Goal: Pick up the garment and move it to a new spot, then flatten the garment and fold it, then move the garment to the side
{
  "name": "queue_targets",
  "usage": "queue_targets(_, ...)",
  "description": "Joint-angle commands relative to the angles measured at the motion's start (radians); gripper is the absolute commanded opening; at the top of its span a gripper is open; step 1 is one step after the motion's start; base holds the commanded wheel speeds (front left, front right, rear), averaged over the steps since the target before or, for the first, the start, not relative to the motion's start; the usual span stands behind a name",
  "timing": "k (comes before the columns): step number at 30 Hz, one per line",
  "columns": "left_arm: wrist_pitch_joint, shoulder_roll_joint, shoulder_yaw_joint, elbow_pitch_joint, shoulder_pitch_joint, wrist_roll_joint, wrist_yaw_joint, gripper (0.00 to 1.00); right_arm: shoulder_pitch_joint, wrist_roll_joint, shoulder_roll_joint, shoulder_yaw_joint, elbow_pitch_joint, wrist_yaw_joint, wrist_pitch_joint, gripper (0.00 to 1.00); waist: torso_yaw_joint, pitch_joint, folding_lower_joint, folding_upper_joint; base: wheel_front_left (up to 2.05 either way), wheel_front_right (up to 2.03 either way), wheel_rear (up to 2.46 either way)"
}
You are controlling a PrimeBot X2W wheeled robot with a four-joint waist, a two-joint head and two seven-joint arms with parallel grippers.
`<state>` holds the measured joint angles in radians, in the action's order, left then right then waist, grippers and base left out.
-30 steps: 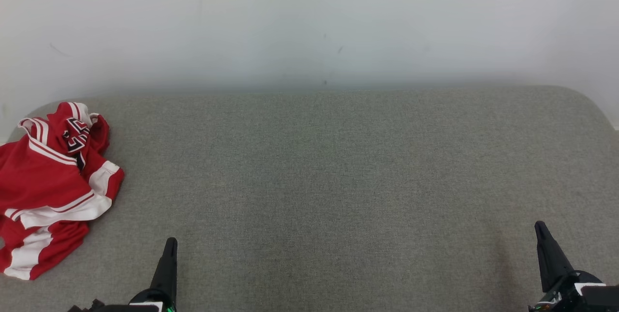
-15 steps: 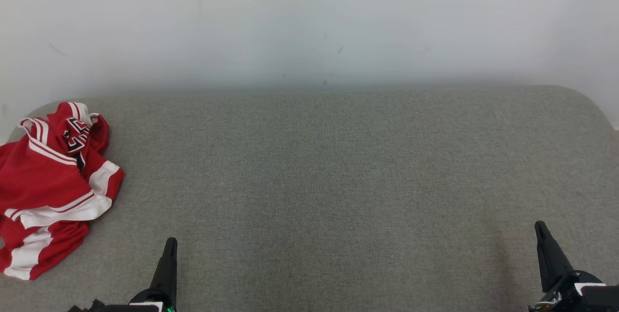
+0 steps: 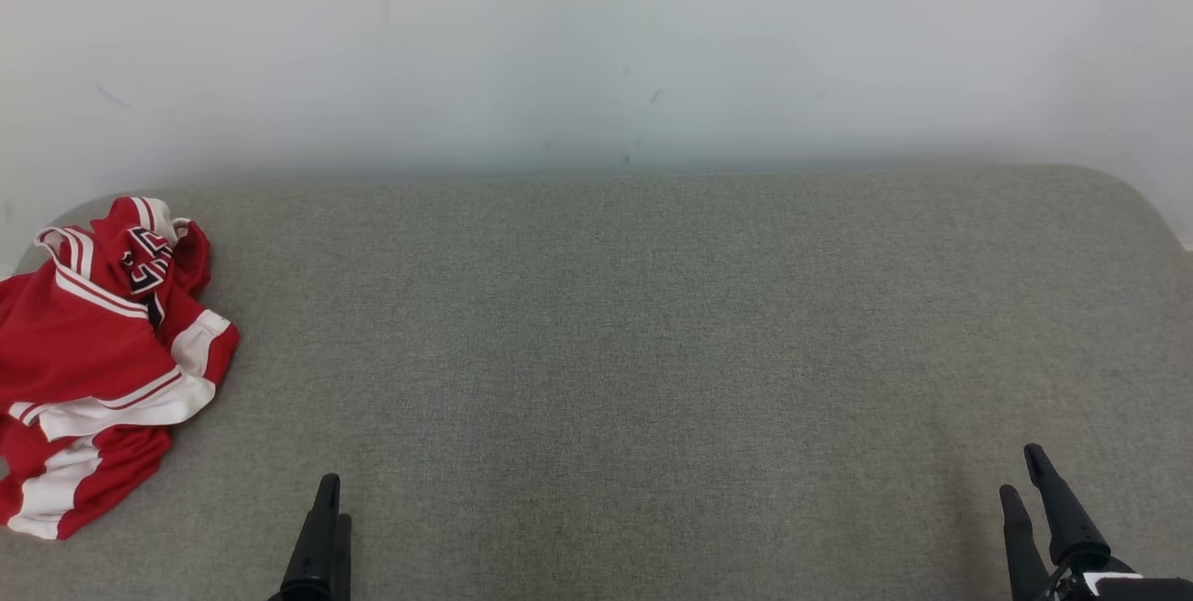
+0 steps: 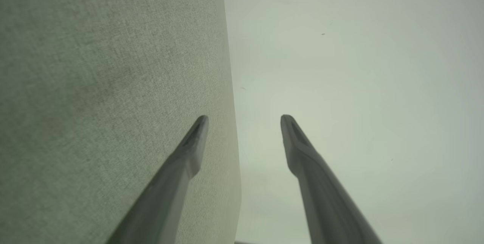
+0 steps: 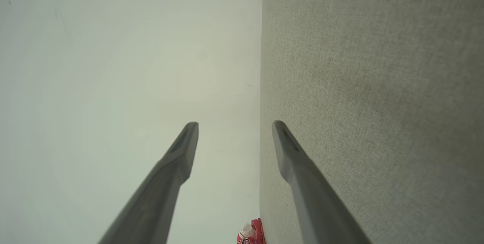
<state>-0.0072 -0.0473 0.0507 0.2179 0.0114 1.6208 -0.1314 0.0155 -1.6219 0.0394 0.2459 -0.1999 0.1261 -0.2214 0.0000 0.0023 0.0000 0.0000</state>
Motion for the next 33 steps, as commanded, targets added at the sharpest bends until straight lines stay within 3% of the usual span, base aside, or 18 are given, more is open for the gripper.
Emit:
queue_targets(1, -0.012, -0.001, -0.004, -0.022, 0.011, -0.006, 0.0, 1.0, -0.017, 0.007, 0.006, -0.02, 0.021, 0.003, 0.017, 1.0, 0.0, 0.0, 0.0, 0.0, 0.0, 0.0, 0.0)
queue_targets(14, -0.055, -0.002, -0.032, -0.047, -0.002, -0.093, 0.0, 1.0, -0.025, 0.105, 0.007, -0.094, 0.036, 0.003, 0.1, 1.0, 0.0, 0.001, 0.0, 0.0, 0.0, 0.0, 0.0)
queue_targets(33, -0.108, -0.002, -0.051, -0.129, -0.029, -0.457, 0.078, 1.0, -0.039, 0.44, 0.009, -0.177, 0.059, 0.004, 0.2, 1.0, 0.003, 0.003, 0.0, 0.0, 0.0, 0.0, 0.0)
